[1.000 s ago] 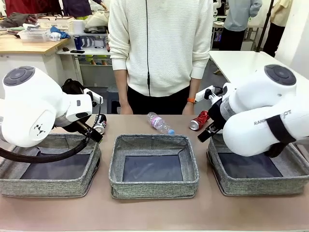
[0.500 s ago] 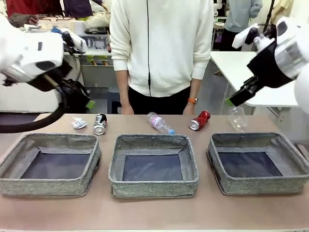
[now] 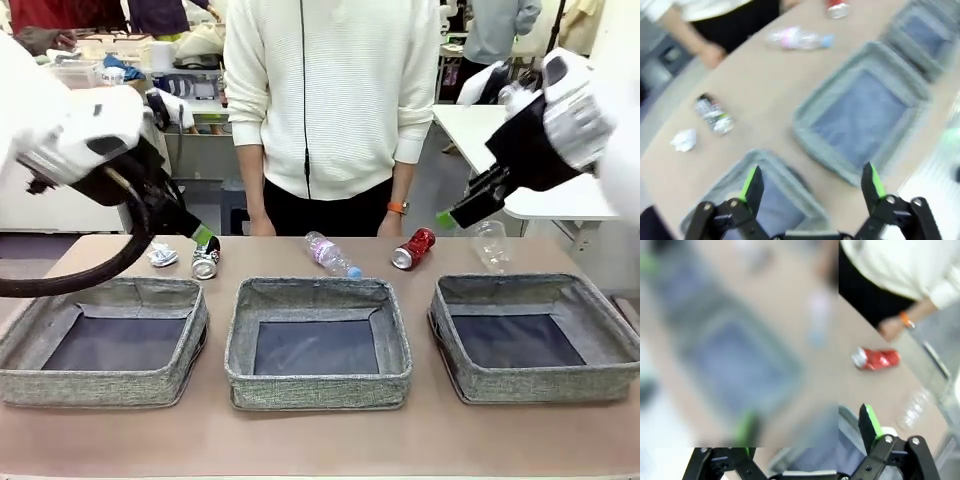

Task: Sort the waste into the appropriate baskets.
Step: Pick up the waste item pointed out by the person.

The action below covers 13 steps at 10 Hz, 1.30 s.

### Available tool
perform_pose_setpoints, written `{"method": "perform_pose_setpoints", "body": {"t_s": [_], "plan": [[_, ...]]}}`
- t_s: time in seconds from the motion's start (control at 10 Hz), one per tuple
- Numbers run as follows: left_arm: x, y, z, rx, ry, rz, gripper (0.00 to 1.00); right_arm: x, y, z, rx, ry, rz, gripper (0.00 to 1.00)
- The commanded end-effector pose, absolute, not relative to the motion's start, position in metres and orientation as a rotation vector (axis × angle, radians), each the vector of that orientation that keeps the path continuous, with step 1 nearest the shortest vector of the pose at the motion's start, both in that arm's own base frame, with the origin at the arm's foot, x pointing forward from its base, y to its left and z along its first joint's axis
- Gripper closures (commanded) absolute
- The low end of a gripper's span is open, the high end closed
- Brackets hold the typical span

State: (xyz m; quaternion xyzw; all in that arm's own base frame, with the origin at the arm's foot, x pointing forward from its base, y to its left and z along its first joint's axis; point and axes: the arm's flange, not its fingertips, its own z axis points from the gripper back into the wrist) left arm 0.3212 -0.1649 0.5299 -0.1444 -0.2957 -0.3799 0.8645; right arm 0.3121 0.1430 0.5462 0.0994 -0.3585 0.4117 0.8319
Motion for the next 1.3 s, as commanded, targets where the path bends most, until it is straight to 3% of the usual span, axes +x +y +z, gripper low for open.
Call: {"method": "perform_pose_setpoints", "body": {"t_s": [0.0, 0.1, 0.2, 0.5, 0.7, 0.8, 0.9, 1.2], "plan": [[0.311, -0.122, 0.558, -0.874, -0.379, -0.906, 0.00, 0.302, 0.110, 0.552, 1.136, -0.617, 0.982, 0.00], [0.311, -0.104, 0.554, -1.060, -0.319, -0.918, 0.00, 0.300, 0.097, 0.544, 1.389, -0.561, 0.857, 0.00], [0.315, -0.088, 0.545, -1.126, -0.284, -0.851, 0.00, 0.297, 0.085, 0.536, 1.440, -0.547, 0.710, 0.00], [0.316, -0.021, 0.516, -1.304, -0.375, -0.638, 0.00, 0.282, 0.014, 0.510, 1.539, -0.675, 0.464, 0.00], [0.304, 0.026, 0.502, -1.380, -0.527, -0.458, 0.00, 0.291, -0.026, 0.492, 1.517, -0.721, 0.307, 0.00], [0.302, 0.035, 0.497, -1.352, -0.560, -0.355, 0.00, 0.300, -0.028, 0.484, 1.444, -0.686, 0.294, 0.00], [0.311, 0.026, 0.506, -1.388, -0.448, -0.528, 0.00, 0.316, -0.026, 0.523, 1.512, -0.732, 0.503, 0.00], [0.311, 0.026, 0.506, -1.388, -0.448, -0.528, 0.00, 0.316, -0.026, 0.523, 1.512, -0.732, 0.503, 0.00]]}}
